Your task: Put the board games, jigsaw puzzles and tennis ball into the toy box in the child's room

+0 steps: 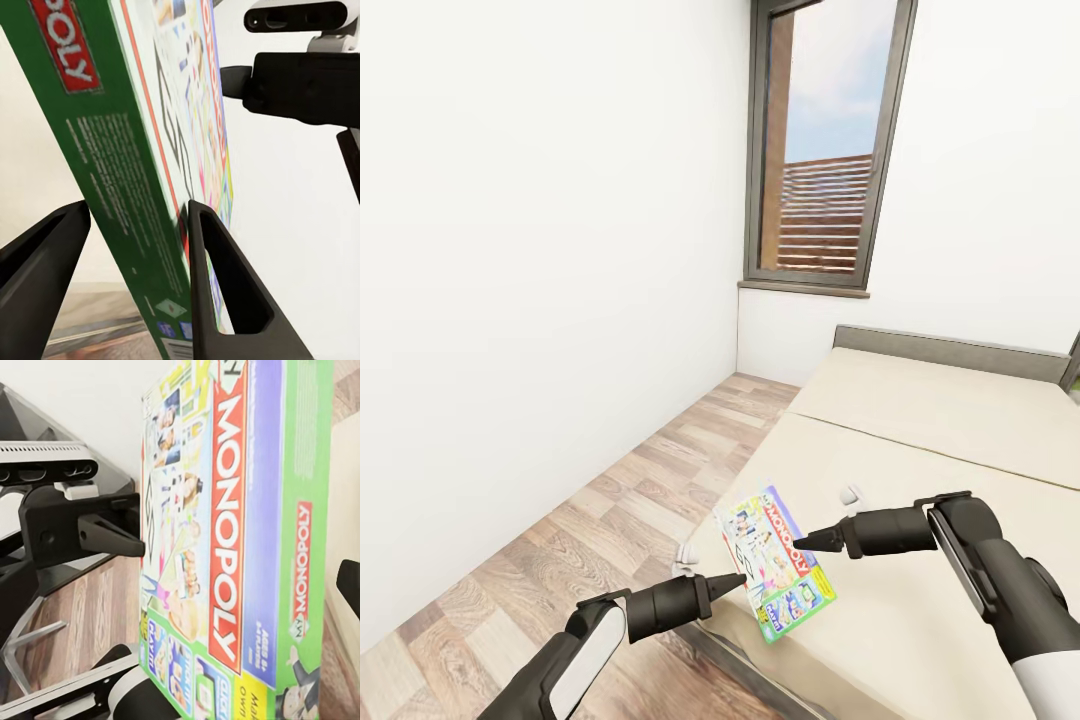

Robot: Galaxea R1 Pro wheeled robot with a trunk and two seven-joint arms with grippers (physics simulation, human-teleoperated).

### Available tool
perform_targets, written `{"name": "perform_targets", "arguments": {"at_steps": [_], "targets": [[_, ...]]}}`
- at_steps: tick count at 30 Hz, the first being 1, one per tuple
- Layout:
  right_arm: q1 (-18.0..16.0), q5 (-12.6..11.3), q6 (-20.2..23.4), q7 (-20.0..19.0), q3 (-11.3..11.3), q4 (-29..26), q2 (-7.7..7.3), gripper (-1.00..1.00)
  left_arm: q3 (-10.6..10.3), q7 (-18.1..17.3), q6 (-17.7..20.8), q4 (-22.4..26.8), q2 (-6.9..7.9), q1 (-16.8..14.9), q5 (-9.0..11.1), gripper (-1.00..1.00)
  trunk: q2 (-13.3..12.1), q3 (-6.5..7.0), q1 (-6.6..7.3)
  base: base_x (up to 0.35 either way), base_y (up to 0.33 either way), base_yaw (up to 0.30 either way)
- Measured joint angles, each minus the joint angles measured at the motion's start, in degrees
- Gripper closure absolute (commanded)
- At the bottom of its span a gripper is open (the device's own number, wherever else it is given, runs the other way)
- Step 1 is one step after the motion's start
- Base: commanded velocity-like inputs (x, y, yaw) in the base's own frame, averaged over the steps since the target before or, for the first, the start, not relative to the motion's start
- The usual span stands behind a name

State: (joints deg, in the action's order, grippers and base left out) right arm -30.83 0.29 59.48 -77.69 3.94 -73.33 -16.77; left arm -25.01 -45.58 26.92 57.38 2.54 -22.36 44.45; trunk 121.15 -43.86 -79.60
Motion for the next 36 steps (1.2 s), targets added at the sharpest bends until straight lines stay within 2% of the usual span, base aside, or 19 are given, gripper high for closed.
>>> {"name": "perform_targets", "arguments": {"at_steps": [12,22,36], "targets": [[-0.2,0.0,0.0,0.0,-0.1,1.0,0.0,-1.0,0.1,-0.6,0.0,0.1,0.1,0.0,0.4,1.0,0.0,0.0,0.0,0.0,0.0,0.0],[-0.5,0.0,0.0,0.0,-0.2,1.5,-0.19,-1.0,0.4,-3.2,0.0,0.1,0.47,0.0,0.5,1.0,0.0,0.0,0.0,0.0,0.0,0.0],[-0.7,0.0,0.0,0.0,-0.2,1.7,-0.05,-1.0,1.7,-4.5,0.0,0.1,0.52,0.1,0.7,1.0,0.0,0.0,0.0,0.0,0.0,0.0]]}}
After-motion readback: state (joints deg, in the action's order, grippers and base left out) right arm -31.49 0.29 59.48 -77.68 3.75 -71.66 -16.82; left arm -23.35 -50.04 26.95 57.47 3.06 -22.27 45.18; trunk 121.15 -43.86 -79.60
